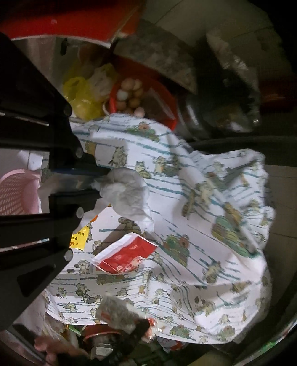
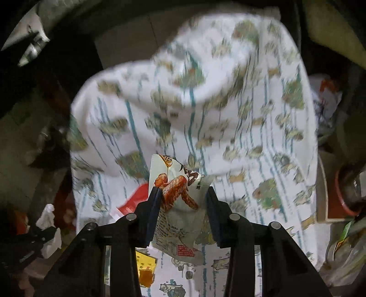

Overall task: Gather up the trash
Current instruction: 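Grasp the clear chicken-print wrapper with the right tool while the left tool holds the tissue, then lower both tools over the pink basket and open them to drop the trash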

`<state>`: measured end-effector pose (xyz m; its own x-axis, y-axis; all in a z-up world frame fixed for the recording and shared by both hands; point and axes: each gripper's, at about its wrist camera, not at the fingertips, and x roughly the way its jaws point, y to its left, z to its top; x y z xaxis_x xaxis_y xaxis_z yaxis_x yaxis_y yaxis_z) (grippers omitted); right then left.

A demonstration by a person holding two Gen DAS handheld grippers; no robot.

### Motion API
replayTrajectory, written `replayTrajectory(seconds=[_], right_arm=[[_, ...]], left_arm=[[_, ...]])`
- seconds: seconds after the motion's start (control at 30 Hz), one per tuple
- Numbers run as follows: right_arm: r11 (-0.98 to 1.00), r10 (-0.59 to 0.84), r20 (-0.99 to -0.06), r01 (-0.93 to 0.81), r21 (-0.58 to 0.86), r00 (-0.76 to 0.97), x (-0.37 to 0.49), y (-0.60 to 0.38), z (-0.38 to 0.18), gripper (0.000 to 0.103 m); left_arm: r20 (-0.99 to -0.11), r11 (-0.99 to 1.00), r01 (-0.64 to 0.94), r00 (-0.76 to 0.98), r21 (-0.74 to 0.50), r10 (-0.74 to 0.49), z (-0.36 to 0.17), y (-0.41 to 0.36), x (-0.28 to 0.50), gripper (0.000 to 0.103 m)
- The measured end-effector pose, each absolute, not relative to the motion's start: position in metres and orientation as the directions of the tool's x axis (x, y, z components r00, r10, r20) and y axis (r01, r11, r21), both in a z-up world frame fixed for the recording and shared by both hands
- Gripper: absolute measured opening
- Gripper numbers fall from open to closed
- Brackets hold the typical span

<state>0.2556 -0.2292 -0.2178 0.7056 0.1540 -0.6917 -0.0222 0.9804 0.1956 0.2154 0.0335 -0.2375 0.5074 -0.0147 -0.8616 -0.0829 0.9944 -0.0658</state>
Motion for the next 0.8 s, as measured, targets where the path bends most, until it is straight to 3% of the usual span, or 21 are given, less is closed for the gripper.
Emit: replayTrajectory(seconds=[0.2,0.37,0.53,0.8], right_arm=[[0.988,0.144,-0.566,-0.08,0.135,0.812,0.189,-0.236,-0.162,0.041],[0.981,0.178,-0.486,-0.117,0.154,0.856,0.131,-0.239,-0.131,0.042],[0.973,0.221,-0.518,-0.149,0.177,0.827,0.109,-0.236,-0.138,0.042],[0.977,0.211,-0.678,-0.151,0.148,0.704,0.114,-0.223,-0.209,0.042]], left_arm=[[-0.734,0.997,-0.073,0.677,-0.001,0.049,-0.186,0.033,0.168,0.01],[-0.689,0.998,-0.064,0.724,-0.02,0.033,-0.152,0.031,0.142,0.01],[-0.761,0.996,-0.041,0.648,-0.075,-0.031,-0.171,0.023,0.127,0.01],[-0.919,0.994,-0.024,0.384,-0.108,-0.091,-0.274,0.009,0.13,0.01]])
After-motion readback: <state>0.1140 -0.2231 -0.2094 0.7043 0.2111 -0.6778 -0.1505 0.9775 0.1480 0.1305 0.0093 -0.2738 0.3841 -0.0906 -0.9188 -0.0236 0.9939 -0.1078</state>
